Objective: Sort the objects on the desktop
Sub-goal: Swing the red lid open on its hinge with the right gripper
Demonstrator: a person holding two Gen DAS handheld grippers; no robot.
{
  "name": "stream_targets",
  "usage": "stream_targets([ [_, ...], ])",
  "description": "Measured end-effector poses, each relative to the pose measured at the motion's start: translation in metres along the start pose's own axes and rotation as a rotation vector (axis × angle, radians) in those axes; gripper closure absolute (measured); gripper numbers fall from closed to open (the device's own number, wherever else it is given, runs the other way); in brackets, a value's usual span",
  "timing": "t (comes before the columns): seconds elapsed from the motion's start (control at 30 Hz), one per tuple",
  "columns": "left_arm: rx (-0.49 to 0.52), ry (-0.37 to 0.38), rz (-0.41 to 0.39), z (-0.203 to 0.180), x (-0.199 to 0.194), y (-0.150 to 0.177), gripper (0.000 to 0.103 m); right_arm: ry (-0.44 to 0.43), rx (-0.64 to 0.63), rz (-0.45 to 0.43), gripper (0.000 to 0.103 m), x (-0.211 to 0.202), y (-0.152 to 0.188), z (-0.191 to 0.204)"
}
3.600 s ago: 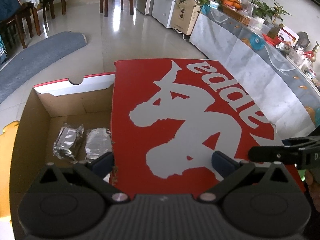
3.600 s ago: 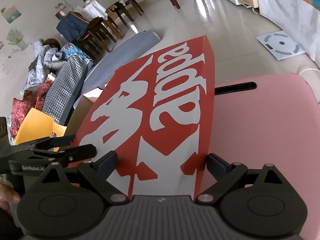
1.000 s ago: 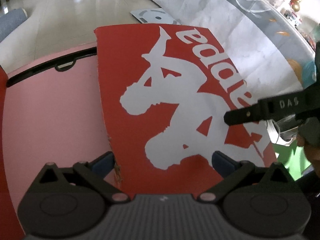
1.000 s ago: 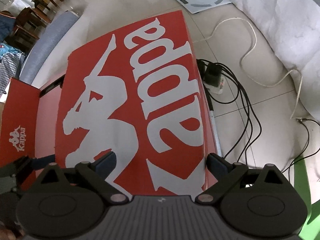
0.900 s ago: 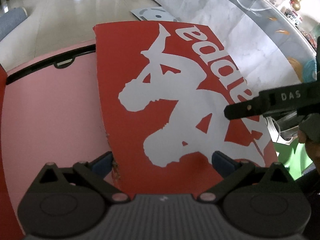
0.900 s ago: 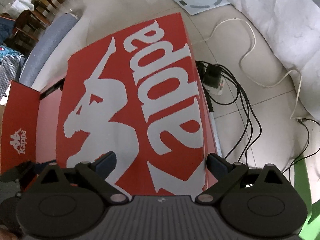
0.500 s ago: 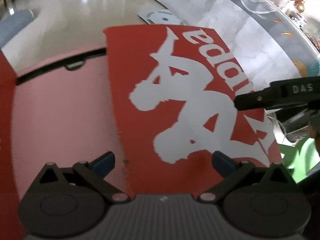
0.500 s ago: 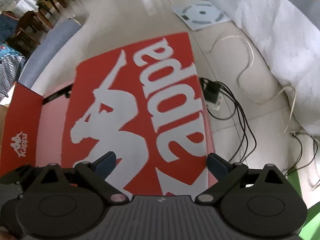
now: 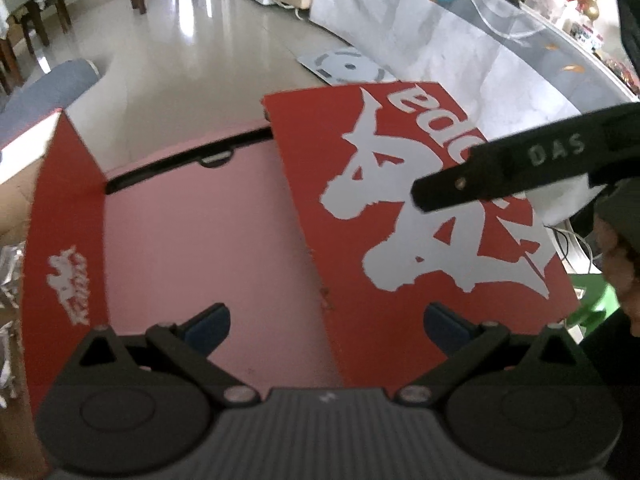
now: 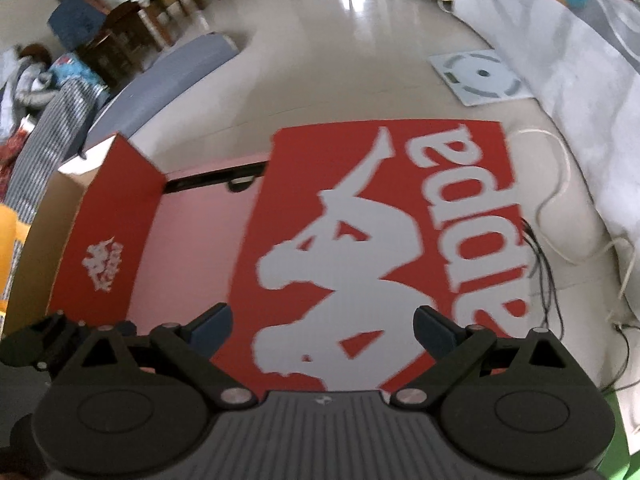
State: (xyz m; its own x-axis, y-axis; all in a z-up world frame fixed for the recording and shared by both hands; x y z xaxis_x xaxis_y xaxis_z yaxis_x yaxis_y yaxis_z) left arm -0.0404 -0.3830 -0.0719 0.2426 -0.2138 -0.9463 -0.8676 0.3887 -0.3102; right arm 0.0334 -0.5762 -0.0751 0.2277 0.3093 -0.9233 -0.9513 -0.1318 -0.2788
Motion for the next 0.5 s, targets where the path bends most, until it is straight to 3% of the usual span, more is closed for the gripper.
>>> stream_targets([
  [0.37, -0.030, 0.033, -0.023, 0.029, -0.027, 0.021, 0.000, -0.063, -0.129, 0.038, 0.006, 0.014, -0.004, 0.067],
  [0.5, 0.000, -0.005, -0.005, 0.031, -0.029, 0.024, 0.000, -0.078, -0.165, 0.060, 0.006, 0.021, -0.001, 0.089],
])
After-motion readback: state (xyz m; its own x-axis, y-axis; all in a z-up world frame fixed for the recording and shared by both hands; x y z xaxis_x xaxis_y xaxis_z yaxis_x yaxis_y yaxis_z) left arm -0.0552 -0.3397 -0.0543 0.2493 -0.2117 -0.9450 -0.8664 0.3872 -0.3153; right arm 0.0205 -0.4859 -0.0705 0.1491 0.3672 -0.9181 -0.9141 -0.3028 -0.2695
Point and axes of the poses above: each gripper's, at about its wrist camera, not at the fingertips, and x roughly the way its jaws point, z to its left, y to its underside, the point moved 1 cm from there along x, roughly the way its jaws point, and after that the axes turned 9 degrees about z, right-handed, at the moved point
